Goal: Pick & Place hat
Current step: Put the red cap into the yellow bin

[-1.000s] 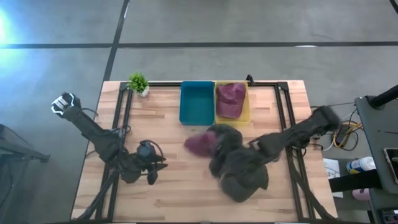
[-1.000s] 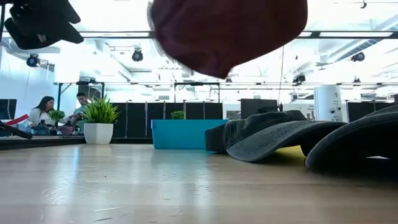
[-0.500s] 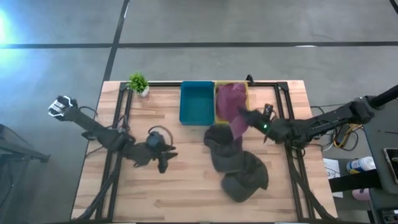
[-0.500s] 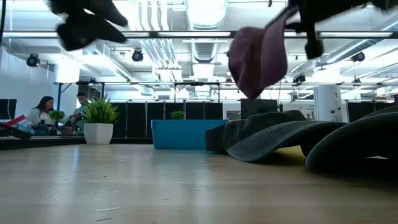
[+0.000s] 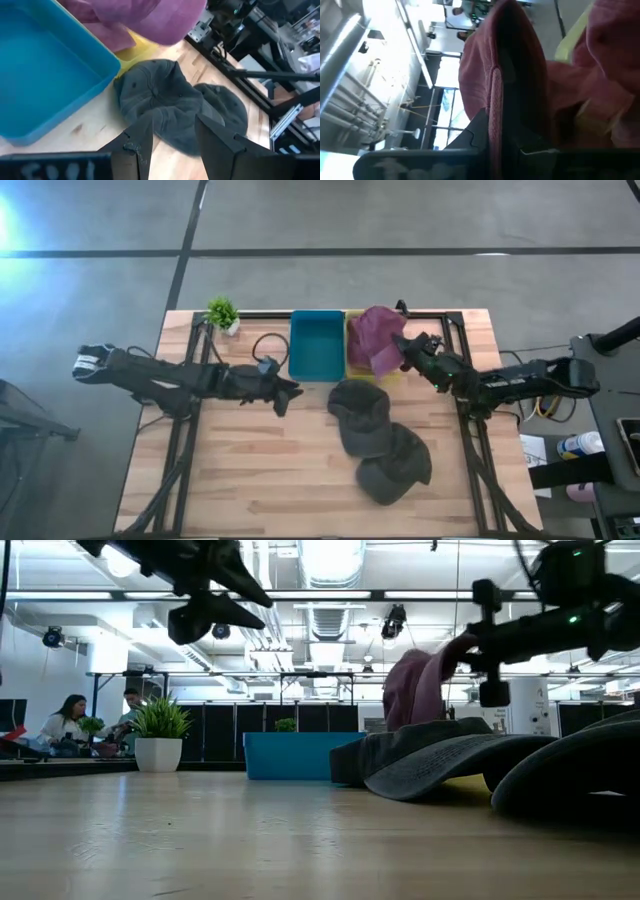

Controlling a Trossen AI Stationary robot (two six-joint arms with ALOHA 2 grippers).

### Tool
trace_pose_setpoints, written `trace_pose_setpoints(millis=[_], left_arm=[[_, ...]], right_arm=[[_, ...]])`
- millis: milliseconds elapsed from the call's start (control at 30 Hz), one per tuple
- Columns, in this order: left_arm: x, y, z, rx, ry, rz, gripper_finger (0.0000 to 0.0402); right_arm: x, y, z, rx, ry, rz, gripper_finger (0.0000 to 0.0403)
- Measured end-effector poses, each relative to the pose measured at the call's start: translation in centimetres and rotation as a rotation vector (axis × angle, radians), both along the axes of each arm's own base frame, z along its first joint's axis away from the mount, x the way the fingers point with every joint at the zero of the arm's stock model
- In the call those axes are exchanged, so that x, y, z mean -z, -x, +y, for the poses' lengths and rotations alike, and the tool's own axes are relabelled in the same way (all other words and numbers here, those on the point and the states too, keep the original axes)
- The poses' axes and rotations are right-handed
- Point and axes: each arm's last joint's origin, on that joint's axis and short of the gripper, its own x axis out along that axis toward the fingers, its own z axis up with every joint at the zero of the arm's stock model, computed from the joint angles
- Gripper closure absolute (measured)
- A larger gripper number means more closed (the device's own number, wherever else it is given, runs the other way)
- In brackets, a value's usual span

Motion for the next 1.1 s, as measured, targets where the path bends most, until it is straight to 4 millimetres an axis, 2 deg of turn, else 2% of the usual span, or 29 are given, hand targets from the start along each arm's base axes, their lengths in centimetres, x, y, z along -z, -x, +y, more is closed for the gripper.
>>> trace_pose_setpoints(millis=[233, 467, 567, 833, 933, 1100], left_arm=[[0.9, -1.7, 1.1, 0.027, 0.037, -0.016, 0.0262], [2.9, -3.0, 0.8, 0.079, 0.072, 0.05, 0.0262], [3.1, -3.1, 0.8, 0.086, 0.077, 0.059, 0.0262], [2.9, -3.1, 0.8, 0.101, 0.045, 0.055, 0.0262], [2.9, -3.1, 0.9, 0.104, 0.034, 0.057, 0.0262], [2.9, -3.1, 1.1, 0.097, 0.032, 0.055, 0.0262]], right_arm=[[-1.1, -2.6, -1.8, 0.001, 0.107, -0.111, 0.039], [2.5, -5.1, -2.5, -0.065, 0.016, 0.017, 0.039], [3.1, -4.9, -2.5, -0.057, 0.044, -0.003, 0.039], [3.6, -2.9, -1.7, -0.078, 0.058, 0.01, 0.0386], [3.7, -2.6, -1.6, -0.117, 0.039, 0.052, 0.0364], [4.0, -2.4, -1.3, -0.226, 0.005, 0.175, 0.0299]])
